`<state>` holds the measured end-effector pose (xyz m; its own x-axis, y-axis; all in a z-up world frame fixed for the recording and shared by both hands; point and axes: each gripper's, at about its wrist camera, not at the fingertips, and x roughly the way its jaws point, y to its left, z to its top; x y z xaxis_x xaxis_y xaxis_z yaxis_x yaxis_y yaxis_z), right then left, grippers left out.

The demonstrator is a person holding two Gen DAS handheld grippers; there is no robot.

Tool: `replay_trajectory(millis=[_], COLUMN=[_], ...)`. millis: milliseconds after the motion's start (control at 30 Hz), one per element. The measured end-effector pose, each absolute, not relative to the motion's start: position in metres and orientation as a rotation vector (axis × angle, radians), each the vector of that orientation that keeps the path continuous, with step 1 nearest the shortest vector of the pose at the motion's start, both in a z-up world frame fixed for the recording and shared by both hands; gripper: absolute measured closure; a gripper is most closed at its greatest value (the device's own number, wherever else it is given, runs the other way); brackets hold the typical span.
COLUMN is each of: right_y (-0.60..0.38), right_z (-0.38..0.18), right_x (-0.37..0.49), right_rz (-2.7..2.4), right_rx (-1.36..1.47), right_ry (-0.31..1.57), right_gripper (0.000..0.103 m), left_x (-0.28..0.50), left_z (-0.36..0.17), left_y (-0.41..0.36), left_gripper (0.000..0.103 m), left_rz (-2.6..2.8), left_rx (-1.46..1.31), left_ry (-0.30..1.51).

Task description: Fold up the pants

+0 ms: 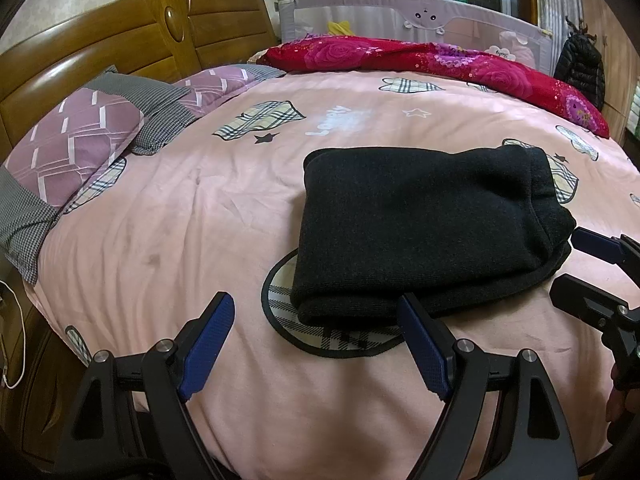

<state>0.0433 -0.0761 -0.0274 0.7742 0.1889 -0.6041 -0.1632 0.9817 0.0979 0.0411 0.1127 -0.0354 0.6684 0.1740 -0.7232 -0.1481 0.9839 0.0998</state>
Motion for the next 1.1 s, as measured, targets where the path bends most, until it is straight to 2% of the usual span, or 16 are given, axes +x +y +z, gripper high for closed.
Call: replay_trajectory(millis=[1100], right_y=[-0.091], right_z=[-0.024], right_x=[0.042], right_rz=[0.157], right_rx=[0.062], right_ry=[0.639], right_gripper=[0.008], left_x=[0.041], left_z=[-0.026], left_y=[0.11], left_gripper=[0.019], left_rz=[0.165], left_rx=[0.026], left_ry=[0.8])
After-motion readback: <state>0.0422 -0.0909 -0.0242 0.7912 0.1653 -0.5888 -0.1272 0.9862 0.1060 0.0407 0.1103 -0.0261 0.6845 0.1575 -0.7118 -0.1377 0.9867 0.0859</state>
